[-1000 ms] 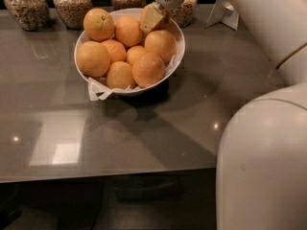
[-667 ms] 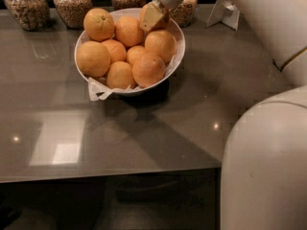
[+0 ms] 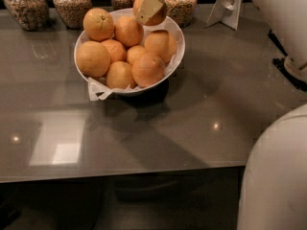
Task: Pick orange from white bowl
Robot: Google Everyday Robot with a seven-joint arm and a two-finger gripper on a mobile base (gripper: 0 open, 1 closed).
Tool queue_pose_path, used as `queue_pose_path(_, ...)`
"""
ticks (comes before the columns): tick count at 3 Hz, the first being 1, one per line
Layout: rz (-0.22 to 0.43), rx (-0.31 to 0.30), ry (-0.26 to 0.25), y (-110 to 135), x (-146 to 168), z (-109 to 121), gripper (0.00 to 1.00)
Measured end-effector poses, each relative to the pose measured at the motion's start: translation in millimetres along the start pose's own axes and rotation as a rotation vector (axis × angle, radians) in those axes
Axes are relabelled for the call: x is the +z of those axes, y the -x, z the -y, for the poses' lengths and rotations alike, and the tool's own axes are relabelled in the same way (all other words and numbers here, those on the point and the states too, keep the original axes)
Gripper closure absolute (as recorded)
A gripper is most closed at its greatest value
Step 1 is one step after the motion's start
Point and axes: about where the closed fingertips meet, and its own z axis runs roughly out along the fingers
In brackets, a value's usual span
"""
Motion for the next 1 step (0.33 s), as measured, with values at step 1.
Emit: queue_pose_path(1,0.055,-0.038,0.022,6.1,-18.0,-5.8,1.00)
